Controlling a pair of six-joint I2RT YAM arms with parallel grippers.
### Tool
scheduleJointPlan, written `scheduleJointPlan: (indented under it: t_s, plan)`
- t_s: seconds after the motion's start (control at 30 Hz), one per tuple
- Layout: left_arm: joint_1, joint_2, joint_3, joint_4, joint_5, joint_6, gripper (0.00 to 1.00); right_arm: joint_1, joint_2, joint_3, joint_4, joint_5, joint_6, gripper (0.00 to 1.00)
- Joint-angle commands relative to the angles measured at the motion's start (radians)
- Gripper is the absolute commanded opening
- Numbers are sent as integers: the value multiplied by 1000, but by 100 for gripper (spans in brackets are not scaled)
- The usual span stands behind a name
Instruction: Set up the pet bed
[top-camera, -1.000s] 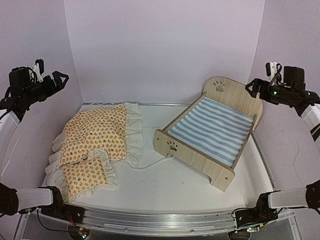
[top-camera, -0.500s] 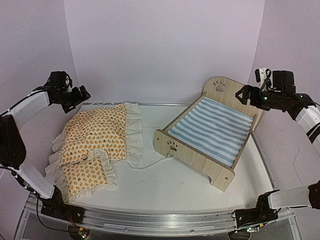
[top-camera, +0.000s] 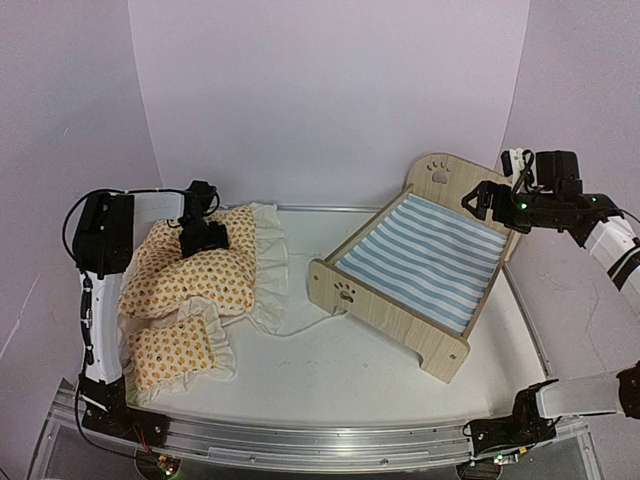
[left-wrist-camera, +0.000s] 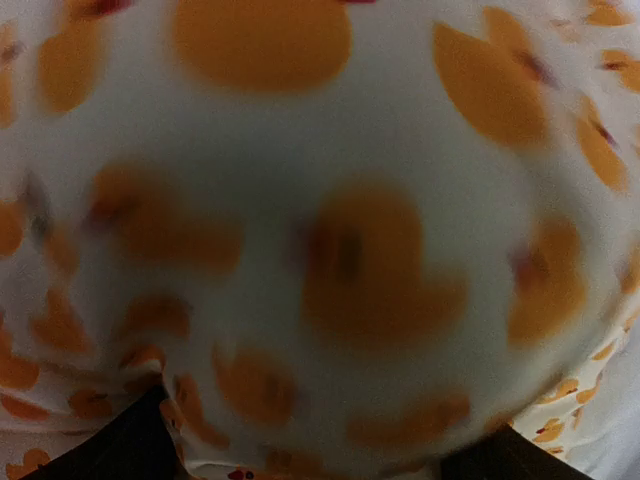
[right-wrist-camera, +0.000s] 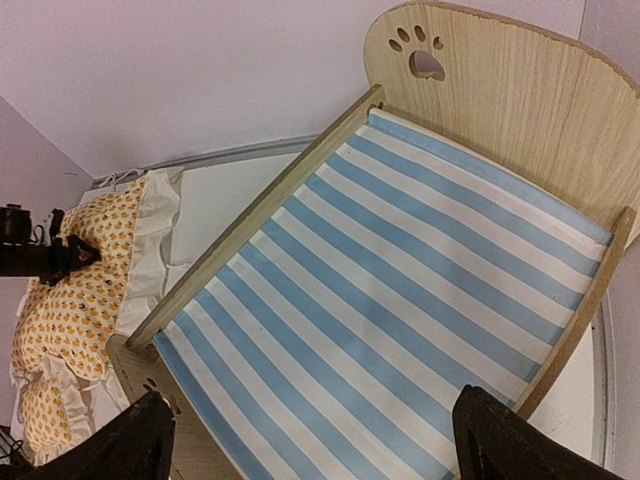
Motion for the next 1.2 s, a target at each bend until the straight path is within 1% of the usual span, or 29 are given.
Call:
scheduleJointPlan:
  t_s: [0.0,0.03,0.1,0.23,0.3,0.33,0.5,0.6,0.73,0.83,0.93,1.03,1.13,1.17]
  plan:
    - [-11,104,89,-55,-50,50,81,7,-28,-18,51,-38,28,98]
    - [-12,115,93,-57,-55,64,73,7,-28,-22,53,-41,31,98]
    - [-14,101,91,-59,-72,94,52,8,-29,-30,57,-47,37,98]
    - [-14,-31,107,-53,-108,157,17,8,-23,-38,64,-52,43,98]
    - [-14,-134,132,-45,-108,199,4,8,-14,-37,71,-56,44,98]
    - [-14,-182,150,-40,-98,225,1,8,-7,-36,74,-59,44,98]
    - [-15,-418,214,19,-27,329,0,9,29,-29,94,-92,53,98]
    - [-15,-553,205,97,-11,384,0,10,48,-27,100,-110,59,98]
    - [-16,-710,223,216,49,440,0,9,64,-22,111,-130,71,98]
    - [-15,-792,254,288,156,466,0,10,75,-20,126,-146,84,98]
    - [-15,-864,248,356,206,475,0,11,84,-19,142,-173,98,98]
    - [-15,-885,213,383,327,469,0,15,95,-27,162,-194,110,98]
    - [-16,-854,146,383,540,439,0,30,115,-31,182,-225,112,98]
    - [-22,-839,120,383,630,428,0,36,123,-30,186,-238,106,98]
